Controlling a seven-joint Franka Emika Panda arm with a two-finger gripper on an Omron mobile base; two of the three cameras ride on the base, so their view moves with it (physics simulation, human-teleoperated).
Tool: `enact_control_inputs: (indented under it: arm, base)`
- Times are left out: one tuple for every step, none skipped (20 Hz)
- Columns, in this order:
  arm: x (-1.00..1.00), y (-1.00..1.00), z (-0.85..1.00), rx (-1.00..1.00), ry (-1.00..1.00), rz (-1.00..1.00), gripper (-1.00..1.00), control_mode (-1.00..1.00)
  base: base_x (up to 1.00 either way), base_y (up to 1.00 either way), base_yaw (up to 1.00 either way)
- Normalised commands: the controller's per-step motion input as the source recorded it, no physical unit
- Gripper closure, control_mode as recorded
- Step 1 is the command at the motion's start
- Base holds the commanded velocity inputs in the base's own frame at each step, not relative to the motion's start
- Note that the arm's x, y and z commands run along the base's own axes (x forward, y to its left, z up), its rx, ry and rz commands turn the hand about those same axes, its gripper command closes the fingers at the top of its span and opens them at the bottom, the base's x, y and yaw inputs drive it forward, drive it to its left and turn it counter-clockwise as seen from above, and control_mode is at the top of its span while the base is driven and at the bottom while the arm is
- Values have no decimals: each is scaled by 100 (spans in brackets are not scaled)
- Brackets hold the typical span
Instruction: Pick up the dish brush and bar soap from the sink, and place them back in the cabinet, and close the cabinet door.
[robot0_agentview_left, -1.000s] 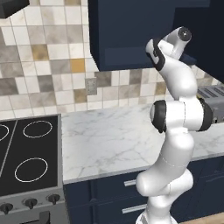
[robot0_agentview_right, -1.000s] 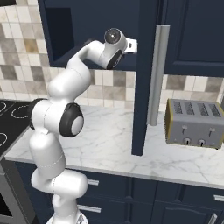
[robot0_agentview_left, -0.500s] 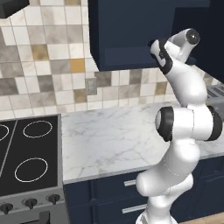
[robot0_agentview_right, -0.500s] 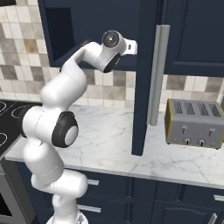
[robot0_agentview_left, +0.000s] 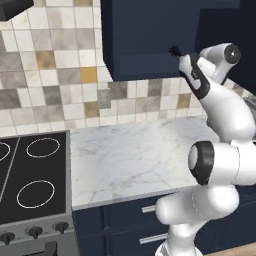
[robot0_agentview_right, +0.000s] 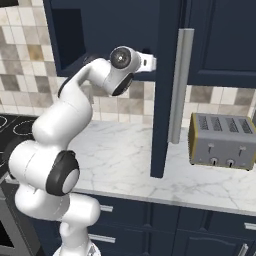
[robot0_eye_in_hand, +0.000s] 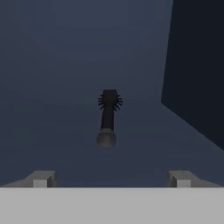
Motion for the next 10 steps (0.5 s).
enact_control_inputs:
  arm:
    - [-59,21,8,-3,0,0,-100,-100]
    - [-59,21,9,-3,0,0,-100,-100]
    - [-56,23,14,-3,0,0,-100,-100]
    - [-50,21,26,-1,0,-1,-100,-100]
    - [-42,17,36,0,2,-2,-100,-100]
    - [-29,16,35,0,7,-4,-100,-100]
    - [-29,19,36,0,9,-5,-100,-100]
    - [-31,20,40,0,9,-5,-100,-100]
    - [-31,17,40,0,10,-4,-100,-100]
    - [-33,15,36,0,12,-3,-100,-100]
  base:
    - [0,0,0]
    - [0,0,0]
    - [0,0,0]
    - [0,0,0]
    - [0,0,0]
    - [0,0,0]
    - [0,0,0]
    - [0,0,0]
    - [0,0,0]
    - [0,0,0]
